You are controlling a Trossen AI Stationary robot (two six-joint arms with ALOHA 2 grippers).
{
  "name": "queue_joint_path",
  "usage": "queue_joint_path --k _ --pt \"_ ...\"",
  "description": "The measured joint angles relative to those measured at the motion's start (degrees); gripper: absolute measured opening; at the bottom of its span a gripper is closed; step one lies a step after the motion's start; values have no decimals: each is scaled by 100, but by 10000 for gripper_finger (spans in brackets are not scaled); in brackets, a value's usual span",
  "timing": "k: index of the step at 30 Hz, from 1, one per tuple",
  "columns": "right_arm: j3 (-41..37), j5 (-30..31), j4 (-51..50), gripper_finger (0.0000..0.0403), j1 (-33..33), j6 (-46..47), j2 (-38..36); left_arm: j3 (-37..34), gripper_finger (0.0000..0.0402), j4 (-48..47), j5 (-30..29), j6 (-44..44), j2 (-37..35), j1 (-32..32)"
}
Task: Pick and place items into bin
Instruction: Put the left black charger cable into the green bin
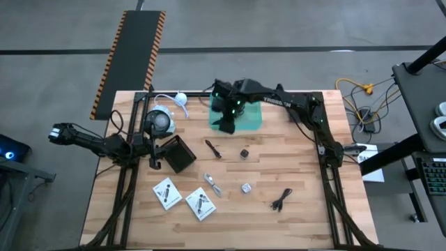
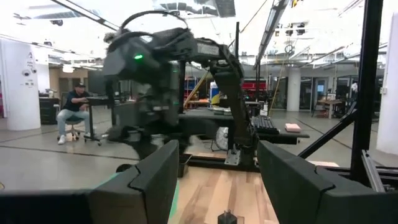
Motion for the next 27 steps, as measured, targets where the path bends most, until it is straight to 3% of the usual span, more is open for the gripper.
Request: queue_joint_path --k 6,14,27 --pt "-93 -7 133 127 573 171 0 0 203 -2 0 1 -3 1" --pt "-881 -9 1002 120 916 1125 4 -73 203 -17 2 -1 107 1" --pt "-2033 143 2319 175 1013 2019 7 -138 203 6 4 41 153 2"
